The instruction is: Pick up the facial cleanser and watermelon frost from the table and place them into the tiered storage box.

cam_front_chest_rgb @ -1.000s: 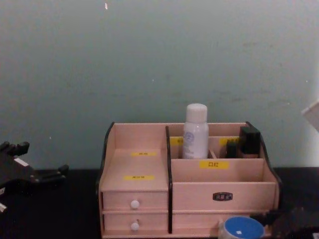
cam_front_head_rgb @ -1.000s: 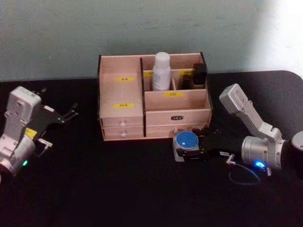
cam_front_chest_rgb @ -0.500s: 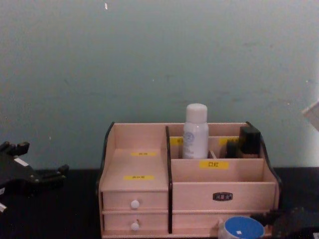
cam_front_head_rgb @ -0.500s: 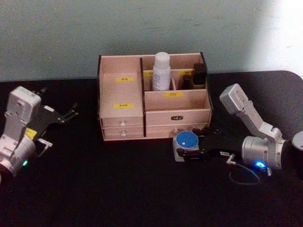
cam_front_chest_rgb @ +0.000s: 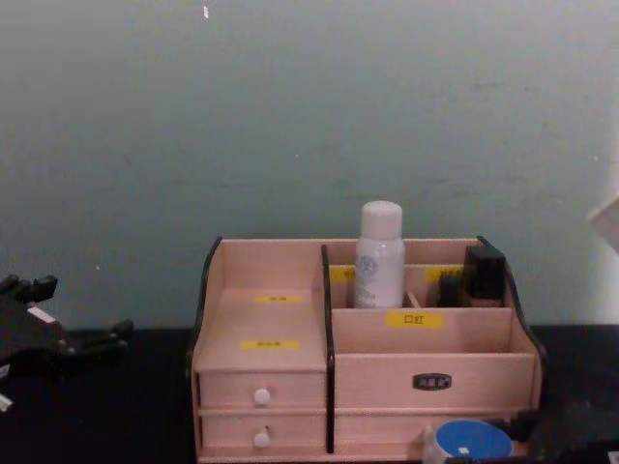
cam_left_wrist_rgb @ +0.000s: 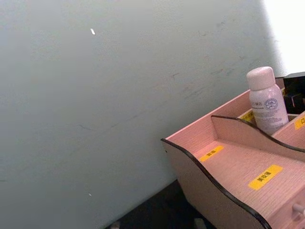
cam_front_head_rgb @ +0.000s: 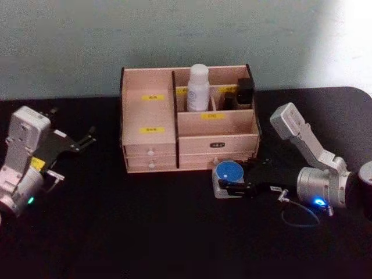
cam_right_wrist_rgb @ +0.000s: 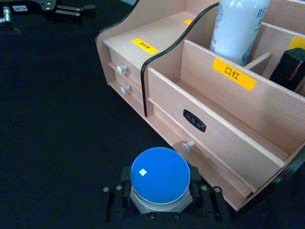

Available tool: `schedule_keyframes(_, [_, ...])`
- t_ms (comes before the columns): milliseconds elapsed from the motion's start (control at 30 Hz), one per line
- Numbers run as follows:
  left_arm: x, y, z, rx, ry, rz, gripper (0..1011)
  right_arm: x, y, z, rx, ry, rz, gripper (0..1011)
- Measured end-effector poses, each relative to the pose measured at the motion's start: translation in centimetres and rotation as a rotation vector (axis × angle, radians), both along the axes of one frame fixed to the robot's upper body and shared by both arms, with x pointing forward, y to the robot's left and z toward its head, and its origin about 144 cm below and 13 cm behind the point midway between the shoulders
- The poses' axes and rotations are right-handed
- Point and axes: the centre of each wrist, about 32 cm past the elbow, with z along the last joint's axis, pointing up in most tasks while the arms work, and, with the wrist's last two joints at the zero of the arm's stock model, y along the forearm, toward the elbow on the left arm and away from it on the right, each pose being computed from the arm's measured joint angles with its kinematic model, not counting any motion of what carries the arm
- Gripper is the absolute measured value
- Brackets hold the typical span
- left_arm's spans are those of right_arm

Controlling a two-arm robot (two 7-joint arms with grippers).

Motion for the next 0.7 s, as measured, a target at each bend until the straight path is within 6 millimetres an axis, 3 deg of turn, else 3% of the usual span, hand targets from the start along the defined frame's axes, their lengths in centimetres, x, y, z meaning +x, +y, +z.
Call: schedule_keyframes(700, [0.0, 0.0, 0.0, 0.0, 0.0, 0.0, 1001, -0.37, -0.29, 0.31, 0.017, -0.002, 0.013, 728])
